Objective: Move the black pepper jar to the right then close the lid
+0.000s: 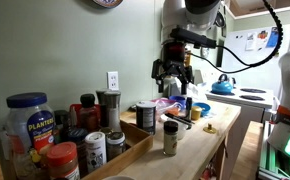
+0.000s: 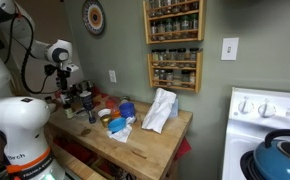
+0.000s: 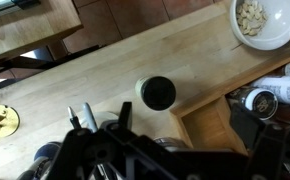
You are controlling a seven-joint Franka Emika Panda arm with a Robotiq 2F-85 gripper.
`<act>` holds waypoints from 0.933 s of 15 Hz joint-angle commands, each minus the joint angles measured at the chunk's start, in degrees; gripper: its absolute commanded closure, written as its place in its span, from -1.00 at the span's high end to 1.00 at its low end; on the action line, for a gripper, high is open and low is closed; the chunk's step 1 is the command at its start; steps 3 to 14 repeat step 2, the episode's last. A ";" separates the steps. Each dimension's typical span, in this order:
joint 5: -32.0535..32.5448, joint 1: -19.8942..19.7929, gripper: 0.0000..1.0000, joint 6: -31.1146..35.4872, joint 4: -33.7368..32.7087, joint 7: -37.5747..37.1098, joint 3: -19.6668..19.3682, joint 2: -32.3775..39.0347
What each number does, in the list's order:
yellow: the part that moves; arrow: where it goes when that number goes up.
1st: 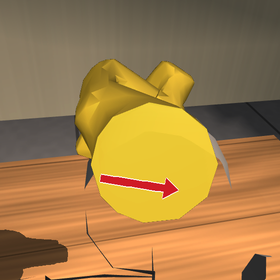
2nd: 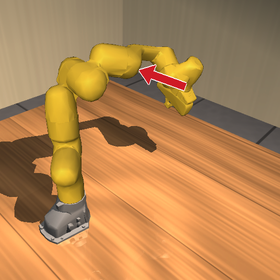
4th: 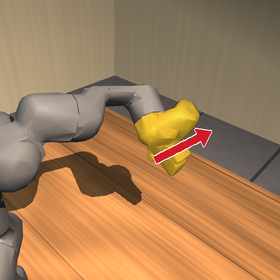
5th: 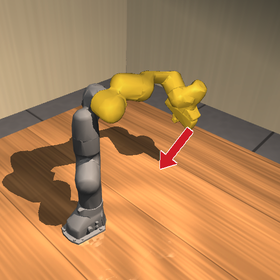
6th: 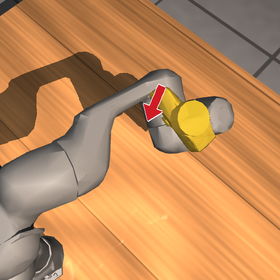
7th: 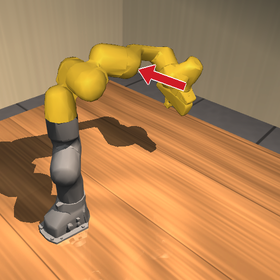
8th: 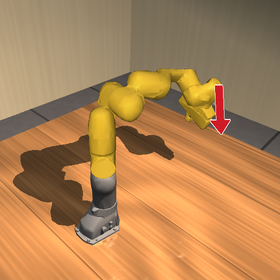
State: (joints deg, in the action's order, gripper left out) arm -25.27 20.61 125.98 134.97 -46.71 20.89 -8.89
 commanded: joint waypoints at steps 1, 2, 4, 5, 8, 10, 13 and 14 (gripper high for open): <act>-0.02 -0.36 1.00 -0.18 -0.10 0.03 0.28 -0.02; -0.02 -0.37 1.00 -0.18 -0.10 0.03 0.28 -0.02; -0.02 -0.37 1.00 -0.18 -0.10 0.03 0.28 -0.02; -0.02 -0.37 1.00 -0.18 -0.10 0.03 0.28 -0.02; -0.02 -0.37 1.00 -0.18 -0.10 0.03 0.28 -0.02; -0.02 -0.37 1.00 -0.18 -0.10 0.03 0.28 -0.02; -0.02 -0.37 1.00 -0.18 -0.10 0.03 0.28 -0.02; -0.02 -0.37 1.00 -0.18 -0.10 0.03 0.28 -0.02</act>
